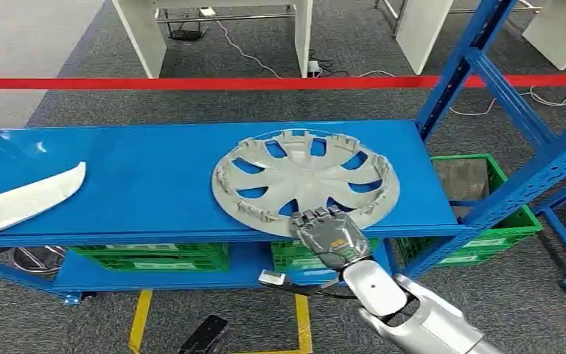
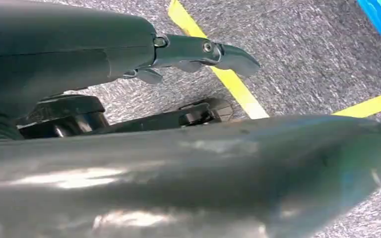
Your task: Take the parts from the cabinet and place them on the table.
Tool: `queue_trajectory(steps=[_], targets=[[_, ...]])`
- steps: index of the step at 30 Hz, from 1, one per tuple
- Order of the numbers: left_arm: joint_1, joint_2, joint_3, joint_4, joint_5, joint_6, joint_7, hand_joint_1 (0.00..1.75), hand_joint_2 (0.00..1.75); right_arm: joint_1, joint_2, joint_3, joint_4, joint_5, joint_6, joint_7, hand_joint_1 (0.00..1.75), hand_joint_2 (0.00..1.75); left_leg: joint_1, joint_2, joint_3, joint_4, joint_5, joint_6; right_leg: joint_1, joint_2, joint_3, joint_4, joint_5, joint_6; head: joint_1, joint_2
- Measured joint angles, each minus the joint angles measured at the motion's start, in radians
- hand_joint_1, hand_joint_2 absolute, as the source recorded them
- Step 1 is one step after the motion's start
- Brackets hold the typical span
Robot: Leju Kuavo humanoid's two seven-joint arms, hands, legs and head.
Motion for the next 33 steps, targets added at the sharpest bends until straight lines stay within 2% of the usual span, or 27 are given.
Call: queue_trajectory(steps=[14, 23, 29, 33], targets=[[0.007, 0.002, 0.031, 0.000, 0.003, 0.014, -0.008, 0.00, 0.00, -0.021, -0.061, -0.013, -0.152, -0.005, -0.001, -0.023, 1.75, 1.75, 0.000, 0.000, -0.001, 0.000, 0.000, 0.000, 0.000, 0.000, 0.000, 0.000, 0.000, 0.000, 0.000, 0.000], [0.008, 0.002, 0.040, 0.000, 0.003, 0.015, -0.011, 0.00, 0.00, -0.030, -0.083, -0.020, -0.196, -0.006, -0.002, -0.025, 1.75, 1.75, 0.000, 0.000, -0.001, 0.000, 0.000, 0.000, 0.000, 0.000, 0.000, 0.000, 0.000, 0.000, 0.000, 0.000], [0.012, 0.003, 0.046, 0.000, 0.006, 0.023, -0.039, 0.00, 0.00, -0.035, -0.101, -0.023, -0.241, -0.008, -0.009, -0.026, 1.75, 1.75, 0.000, 0.000, -0.001, 0.000, 0.000, 0.000, 0.000, 0.000, 0.000, 0.000, 0.000, 0.000, 0.000, 0.000], [0.013, 0.003, 0.060, 0.000, 0.012, 0.031, -0.064, 0.00, 0.00, -0.032, -0.116, -0.029, -0.282, -0.010, -0.039, -0.029, 1.75, 1.75, 0.000, 0.000, -0.001, 0.000, 0.000, 0.000, 0.000, 0.000, -0.001, 0.000, 0.000, 0.000, 0.000, 0.000]])
